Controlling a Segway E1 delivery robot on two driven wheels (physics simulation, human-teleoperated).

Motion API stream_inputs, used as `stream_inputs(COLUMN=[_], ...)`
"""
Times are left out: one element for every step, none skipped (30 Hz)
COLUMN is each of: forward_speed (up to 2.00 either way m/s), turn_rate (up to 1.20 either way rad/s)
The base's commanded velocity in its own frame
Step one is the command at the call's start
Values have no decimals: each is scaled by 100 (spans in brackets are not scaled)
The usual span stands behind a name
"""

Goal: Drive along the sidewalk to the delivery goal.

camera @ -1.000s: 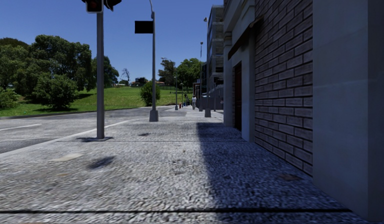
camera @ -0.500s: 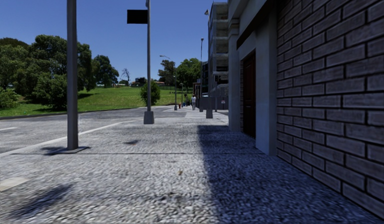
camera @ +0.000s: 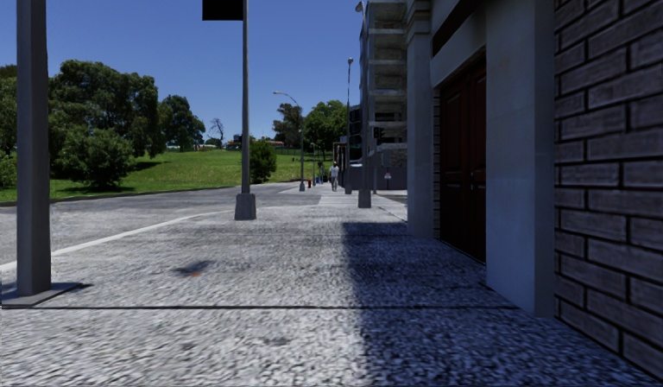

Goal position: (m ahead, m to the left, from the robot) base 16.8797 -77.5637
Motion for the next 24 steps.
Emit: stream_inputs(forward_speed=[200,200,200,200,200,200,200,200,200,200,200,200,200,200,200,200,200,200,200,200,200,200,200,200], turn_rate=[0,0,0,0,0,0,0,0,0,0,0,0,0,0,0,0,0,0,0,0,0,0,0,0])
